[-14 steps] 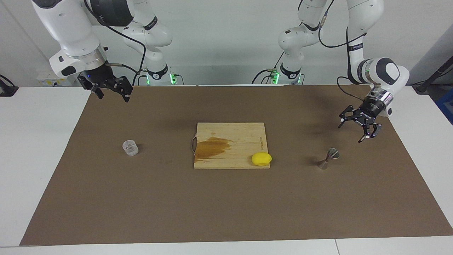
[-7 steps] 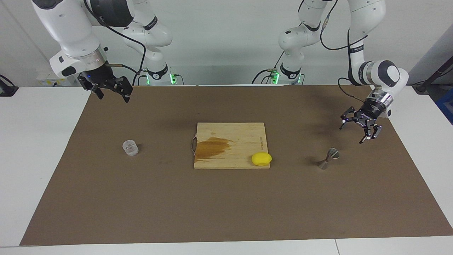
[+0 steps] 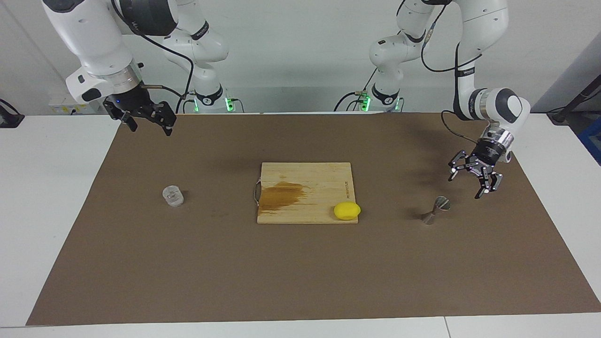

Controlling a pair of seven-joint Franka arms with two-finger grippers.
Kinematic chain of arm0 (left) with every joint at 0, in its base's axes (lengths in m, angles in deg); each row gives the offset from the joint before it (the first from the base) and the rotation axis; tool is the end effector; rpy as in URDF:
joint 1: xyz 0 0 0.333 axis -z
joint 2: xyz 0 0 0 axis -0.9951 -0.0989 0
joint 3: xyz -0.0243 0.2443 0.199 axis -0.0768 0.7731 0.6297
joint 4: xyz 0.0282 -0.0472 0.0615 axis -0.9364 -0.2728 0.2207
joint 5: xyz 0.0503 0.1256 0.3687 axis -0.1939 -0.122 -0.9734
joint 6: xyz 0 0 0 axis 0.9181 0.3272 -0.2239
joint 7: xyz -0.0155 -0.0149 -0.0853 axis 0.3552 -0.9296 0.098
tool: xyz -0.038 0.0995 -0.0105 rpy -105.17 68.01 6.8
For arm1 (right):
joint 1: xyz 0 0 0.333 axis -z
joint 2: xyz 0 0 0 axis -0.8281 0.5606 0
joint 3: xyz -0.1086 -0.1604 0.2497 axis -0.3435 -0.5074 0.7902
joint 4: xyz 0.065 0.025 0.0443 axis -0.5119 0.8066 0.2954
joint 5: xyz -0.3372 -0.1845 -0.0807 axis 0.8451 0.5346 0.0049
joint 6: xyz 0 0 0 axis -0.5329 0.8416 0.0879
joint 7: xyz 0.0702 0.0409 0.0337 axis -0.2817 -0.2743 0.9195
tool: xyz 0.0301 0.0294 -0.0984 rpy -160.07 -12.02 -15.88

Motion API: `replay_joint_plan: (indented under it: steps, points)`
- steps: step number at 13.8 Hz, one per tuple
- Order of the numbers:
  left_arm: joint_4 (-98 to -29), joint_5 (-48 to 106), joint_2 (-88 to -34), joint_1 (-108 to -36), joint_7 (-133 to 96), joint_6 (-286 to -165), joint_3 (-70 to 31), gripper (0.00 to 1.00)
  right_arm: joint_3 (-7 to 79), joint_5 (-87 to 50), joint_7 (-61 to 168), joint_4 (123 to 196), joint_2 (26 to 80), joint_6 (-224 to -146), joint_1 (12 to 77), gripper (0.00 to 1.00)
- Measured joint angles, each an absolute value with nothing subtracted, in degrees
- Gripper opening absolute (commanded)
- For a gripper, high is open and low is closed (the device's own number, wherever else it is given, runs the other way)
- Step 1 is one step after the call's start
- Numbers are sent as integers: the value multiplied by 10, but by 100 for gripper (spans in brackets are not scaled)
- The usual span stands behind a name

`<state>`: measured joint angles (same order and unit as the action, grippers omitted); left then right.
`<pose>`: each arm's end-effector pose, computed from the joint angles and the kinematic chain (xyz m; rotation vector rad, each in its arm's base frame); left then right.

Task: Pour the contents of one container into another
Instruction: 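Reach the left gripper forward to the small metal cup, then close the left gripper on the metal cup and lift it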

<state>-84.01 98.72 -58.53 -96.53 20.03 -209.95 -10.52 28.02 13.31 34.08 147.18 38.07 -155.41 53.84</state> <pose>0.5208 0.1266 0.3116 0.6228 1.8885 -0.6110 0.5508 0.0098 0.6097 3.1017 -0.2649 -0.0941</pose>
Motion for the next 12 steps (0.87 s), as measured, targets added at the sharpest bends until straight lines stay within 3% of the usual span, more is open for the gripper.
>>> replay_joint_plan:
  steps: [7,12]
  points:
    - [-839,1071,-597,-903,156,-2169,-108,99,280,133,341,1472,381,-1554,539,99]
    - [-837,1110,-602,-881,135,-2191,-109,91,280,133,341,1472,381,-1554,539,99]
